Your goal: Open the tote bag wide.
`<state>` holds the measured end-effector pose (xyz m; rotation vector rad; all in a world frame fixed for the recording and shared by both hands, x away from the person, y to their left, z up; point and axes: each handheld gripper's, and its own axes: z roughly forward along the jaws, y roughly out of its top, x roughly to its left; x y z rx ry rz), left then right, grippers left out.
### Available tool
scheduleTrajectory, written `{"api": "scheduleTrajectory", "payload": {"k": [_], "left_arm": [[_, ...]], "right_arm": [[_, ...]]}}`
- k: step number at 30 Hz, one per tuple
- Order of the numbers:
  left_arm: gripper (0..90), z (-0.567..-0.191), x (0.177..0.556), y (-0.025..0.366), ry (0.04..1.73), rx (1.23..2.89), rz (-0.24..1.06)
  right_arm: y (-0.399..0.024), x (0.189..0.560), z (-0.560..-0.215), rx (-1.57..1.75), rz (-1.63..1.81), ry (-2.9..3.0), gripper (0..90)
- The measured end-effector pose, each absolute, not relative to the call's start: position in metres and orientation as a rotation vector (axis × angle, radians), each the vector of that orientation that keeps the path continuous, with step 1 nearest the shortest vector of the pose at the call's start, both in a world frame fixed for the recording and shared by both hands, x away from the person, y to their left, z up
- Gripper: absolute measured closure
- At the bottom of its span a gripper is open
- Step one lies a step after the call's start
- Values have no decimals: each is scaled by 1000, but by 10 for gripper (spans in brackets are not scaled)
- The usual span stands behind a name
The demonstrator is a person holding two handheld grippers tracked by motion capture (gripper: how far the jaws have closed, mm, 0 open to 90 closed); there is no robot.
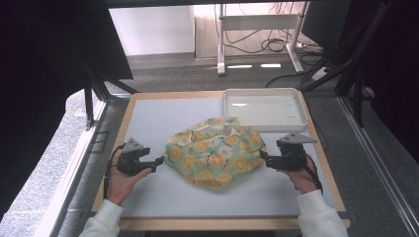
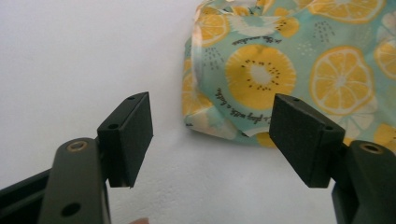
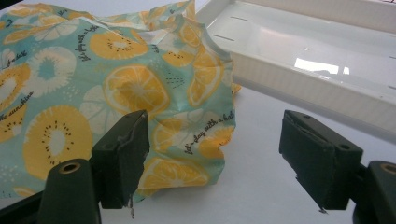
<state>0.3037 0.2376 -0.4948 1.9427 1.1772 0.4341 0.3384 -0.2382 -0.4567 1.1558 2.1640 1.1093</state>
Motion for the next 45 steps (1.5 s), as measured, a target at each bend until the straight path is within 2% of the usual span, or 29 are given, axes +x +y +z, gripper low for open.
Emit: {"api": "scheduleTrajectory", "payload": {"k": [5, 20, 45], "left_arm": [[365, -489, 303, 233, 1156, 1953, 440], [356, -472, 302, 233, 1143, 1937, 442], [373, -455, 333, 222, 1129, 1962, 397]], "right_arm": [[-235, 339, -459, 1144, 1100, 2178, 240], [-230, 338, -459, 1118, 1098, 2198, 239], [-224, 337, -461, 1115, 1084, 2205, 239]]}}
